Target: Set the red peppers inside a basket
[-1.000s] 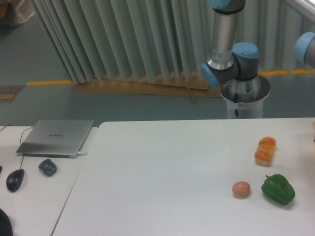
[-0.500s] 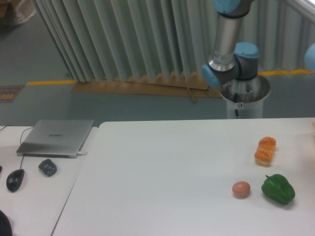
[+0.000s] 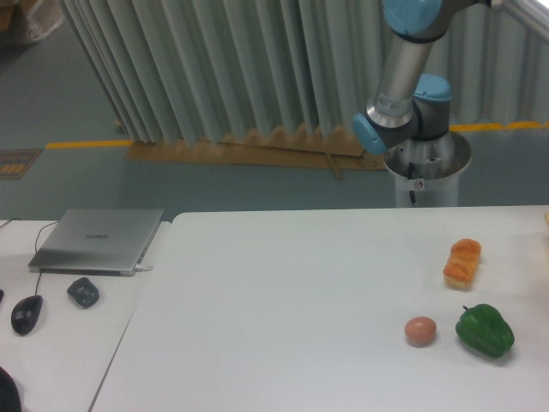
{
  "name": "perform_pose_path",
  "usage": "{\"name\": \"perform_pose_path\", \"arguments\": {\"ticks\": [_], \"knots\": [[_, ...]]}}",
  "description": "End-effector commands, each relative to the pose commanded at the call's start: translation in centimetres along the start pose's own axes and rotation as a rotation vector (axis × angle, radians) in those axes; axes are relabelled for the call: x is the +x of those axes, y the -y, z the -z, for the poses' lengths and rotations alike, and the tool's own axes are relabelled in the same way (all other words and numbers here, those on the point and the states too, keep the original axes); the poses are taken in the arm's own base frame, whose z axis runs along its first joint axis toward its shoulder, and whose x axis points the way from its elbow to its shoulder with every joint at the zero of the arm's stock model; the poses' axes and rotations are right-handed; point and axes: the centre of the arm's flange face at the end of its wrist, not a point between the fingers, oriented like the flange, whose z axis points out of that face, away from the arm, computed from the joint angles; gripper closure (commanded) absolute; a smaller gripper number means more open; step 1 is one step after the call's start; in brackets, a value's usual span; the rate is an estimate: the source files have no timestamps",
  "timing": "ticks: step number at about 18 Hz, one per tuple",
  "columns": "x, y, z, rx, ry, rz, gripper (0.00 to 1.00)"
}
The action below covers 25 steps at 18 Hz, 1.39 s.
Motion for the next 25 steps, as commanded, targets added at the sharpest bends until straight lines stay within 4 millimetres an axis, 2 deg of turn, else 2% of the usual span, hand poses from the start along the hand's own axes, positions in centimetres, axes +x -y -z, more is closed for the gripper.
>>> {"name": "perform_pose_path", "arguments": {"ticks": [4, 5, 6, 13, 18, 21, 23, 25], "knots": [[0.0, 0.1, -0.1, 0.001, -0.001, -0.006, 0.4], [0.1, 0.0, -0.1, 0.001, -0.003, -0.014, 0.04], [0.1, 0.0, -0.1, 0.001, -0.003, -0.016, 0.0], [0.1, 0.0, -0.1, -0.001, -0.003, -0.002, 0.0], [0.7, 0.3, 1.0, 0.004, 0.003, 0.031, 0.0], [1.4, 1.5, 1.7, 0.006, -0.001, 0.073, 0.0], [1.7, 3.8, 2.2, 0.001, -0.015, 0.095, 0.0], [1.6, 4.2, 2.5, 0.007, -0.008, 0.095, 0.0]]}}
